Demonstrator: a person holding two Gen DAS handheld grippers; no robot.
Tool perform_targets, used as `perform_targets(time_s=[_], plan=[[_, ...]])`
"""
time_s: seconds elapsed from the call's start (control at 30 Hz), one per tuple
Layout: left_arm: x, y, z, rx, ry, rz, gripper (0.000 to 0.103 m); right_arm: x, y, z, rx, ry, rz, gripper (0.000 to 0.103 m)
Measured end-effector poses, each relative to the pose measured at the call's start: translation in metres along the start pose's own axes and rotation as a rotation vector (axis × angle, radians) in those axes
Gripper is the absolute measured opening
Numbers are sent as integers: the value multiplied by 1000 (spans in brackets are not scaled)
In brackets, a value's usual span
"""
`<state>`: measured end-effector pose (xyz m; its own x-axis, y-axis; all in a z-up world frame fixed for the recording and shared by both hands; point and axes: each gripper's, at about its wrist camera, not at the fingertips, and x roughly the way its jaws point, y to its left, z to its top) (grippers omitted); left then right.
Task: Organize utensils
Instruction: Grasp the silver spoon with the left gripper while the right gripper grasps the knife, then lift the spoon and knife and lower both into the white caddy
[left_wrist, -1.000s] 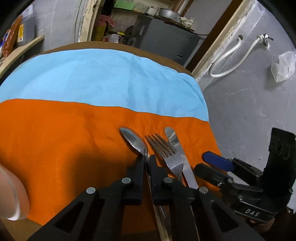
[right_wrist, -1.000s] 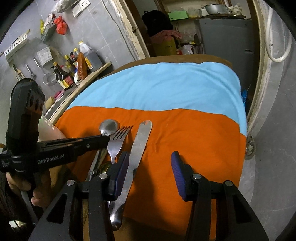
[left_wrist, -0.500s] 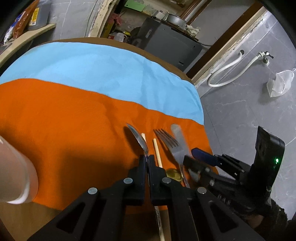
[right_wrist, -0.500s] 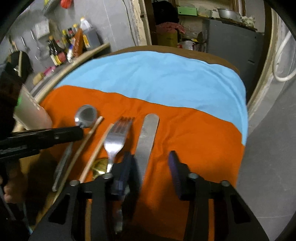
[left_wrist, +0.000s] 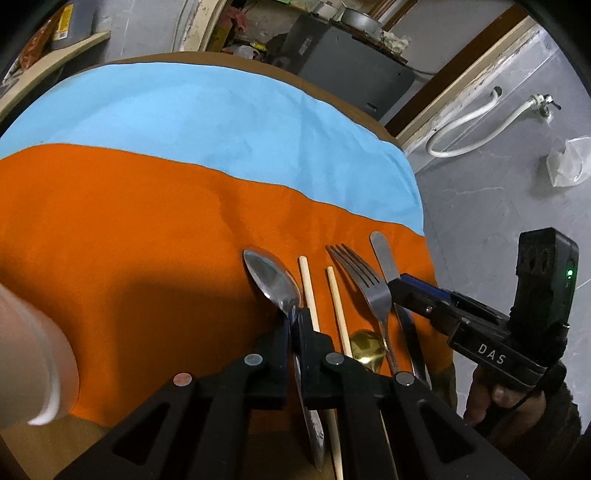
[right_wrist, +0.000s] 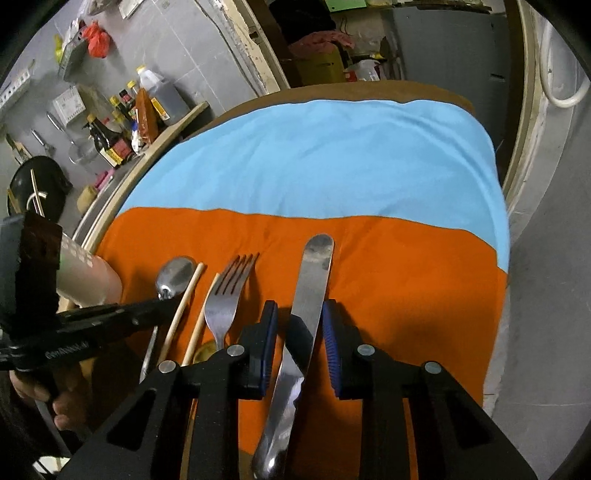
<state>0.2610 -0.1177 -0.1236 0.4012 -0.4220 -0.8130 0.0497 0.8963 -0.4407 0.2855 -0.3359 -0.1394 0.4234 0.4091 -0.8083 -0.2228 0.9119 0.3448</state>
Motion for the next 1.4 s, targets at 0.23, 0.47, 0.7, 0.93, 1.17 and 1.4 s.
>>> perform_targets(time_s=[0.23, 0.47, 0.7, 0.93, 1.17, 1.4], plan=[[4, 0, 6, -7, 15, 13, 5, 10, 2, 4, 14, 26, 3, 10], [4, 0, 8, -11, 19, 20, 5, 9, 12, 11, -12, 52, 13, 3], [4, 3, 10, -10, 39, 17, 5, 23, 24, 15, -44, 142, -7, 3], [-10, -4, 3, 26, -14, 8, 3, 2, 28, 7, -8, 56, -25, 1], [-56, -25, -16, 137, -158, -27, 3, -73, 38, -27, 53, -276, -26, 1], [-119, -37, -27, 224, -325, -90, 3, -133, 73, -42, 76, -519, -27, 1]])
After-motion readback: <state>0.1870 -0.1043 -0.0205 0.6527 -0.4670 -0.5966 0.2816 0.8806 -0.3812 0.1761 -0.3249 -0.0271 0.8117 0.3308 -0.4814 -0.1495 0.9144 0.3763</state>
